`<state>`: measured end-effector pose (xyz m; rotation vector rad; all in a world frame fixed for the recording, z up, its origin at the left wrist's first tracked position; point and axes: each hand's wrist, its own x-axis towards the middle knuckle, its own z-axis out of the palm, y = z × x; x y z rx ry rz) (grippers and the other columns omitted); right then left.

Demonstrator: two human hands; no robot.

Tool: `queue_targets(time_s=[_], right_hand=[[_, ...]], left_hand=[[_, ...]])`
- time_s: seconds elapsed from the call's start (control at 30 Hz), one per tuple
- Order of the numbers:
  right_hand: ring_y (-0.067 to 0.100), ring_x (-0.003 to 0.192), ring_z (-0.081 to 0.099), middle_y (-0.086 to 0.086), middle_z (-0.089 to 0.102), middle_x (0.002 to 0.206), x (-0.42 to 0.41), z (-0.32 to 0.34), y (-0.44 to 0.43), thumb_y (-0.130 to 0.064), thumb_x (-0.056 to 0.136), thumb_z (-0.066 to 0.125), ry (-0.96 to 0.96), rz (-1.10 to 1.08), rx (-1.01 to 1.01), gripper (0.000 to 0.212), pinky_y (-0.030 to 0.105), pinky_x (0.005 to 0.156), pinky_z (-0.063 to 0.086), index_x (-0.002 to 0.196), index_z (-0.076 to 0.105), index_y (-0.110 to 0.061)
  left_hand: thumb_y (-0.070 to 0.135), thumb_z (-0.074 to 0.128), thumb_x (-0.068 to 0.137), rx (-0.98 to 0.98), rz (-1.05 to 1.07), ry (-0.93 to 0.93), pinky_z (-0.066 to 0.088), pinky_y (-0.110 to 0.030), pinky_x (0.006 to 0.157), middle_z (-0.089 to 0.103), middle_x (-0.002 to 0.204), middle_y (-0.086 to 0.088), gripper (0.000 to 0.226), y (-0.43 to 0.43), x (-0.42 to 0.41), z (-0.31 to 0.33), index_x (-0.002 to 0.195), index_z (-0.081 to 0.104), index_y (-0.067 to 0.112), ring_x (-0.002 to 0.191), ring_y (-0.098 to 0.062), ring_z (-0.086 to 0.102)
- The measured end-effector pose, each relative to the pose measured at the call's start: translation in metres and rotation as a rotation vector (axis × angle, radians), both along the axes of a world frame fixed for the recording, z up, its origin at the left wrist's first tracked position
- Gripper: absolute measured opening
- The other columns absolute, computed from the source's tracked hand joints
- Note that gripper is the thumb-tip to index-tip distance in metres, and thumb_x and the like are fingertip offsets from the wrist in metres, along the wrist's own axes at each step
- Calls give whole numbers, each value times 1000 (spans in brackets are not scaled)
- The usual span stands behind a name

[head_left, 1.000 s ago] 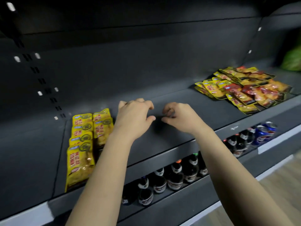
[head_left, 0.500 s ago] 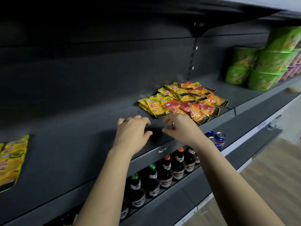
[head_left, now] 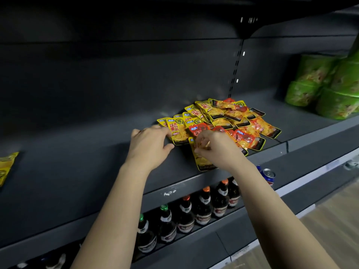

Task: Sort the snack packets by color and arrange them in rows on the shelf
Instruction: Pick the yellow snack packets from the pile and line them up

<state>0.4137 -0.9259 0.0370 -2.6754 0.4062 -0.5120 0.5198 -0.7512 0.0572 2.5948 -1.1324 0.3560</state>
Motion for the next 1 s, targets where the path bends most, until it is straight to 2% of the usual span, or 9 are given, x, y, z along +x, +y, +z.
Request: queue_targets(time_s=[0.13, 0.3, 0.43, 0.53, 0.77, 0.9, 1.0], right_hand=[[19, 83, 59, -3, 66, 93, 18, 5, -14, -28, 83, 72, -15, 3, 3, 25, 33, 71, 50, 105, 65, -20], [15, 77, 55, -3, 68, 91, 34, 10, -31, -27, 83, 73, -39, -2, 16, 21, 29, 67, 45, 101, 65, -21], [17, 75, 56, -2, 67, 83, 42, 10, -43, -25, 84, 71, -40, 15, 29, 18, 31, 66, 46, 100, 65, -20], [19, 78, 57, -2, 66, 85, 46, 10, -55, -27, 84, 72, -36, 46, 19, 21, 31, 67, 47, 103, 66, -20], [17, 81, 57, -5, 62, 88, 51, 13, -81, -30, 85, 70, -27, 106, -5, 22, 31, 69, 49, 105, 66, -23], [17, 81, 59, -3, 63, 90, 48, 14, -92, -29, 86, 69, -46, 141, -18, 21, 31, 69, 50, 106, 66, -22], [19, 82, 60, -1, 65, 91, 46, 13, -99, -28, 86, 69, -59, 154, -12, 20, 35, 72, 52, 105, 66, -22]], left_hand=[[42, 58, 91, 2, 34, 3, 32, -37, 93, 60, 113, 7, 25, -11, 21, 6, 115, 59, 33, 107, -20, 58], [41, 58, 91, 4, 38, 20, 31, -38, 94, 59, 114, 7, 29, -26, 36, 9, 118, 59, 31, 109, -19, 57], [42, 61, 90, -1, 38, 24, 32, -37, 93, 60, 112, 8, 28, -43, 41, 7, 115, 59, 31, 109, -18, 57], [45, 62, 89, 5, 72, 40, 33, -38, 93, 61, 113, 7, 30, -53, 43, 3, 114, 60, 29, 109, -19, 57], [52, 57, 90, 167, 289, 122, 35, -41, 94, 65, 116, 0, 40, -81, 45, -4, 119, 59, 24, 113, -24, 57], [56, 52, 92, 144, 382, 221, 40, -44, 94, 61, 122, -7, 52, -99, 43, -4, 124, 49, 14, 116, -30, 55], [61, 57, 86, 121, 447, 313, 41, -45, 96, 56, 130, -10, 65, -110, 44, -4, 128, 41, 14, 122, -33, 52]])
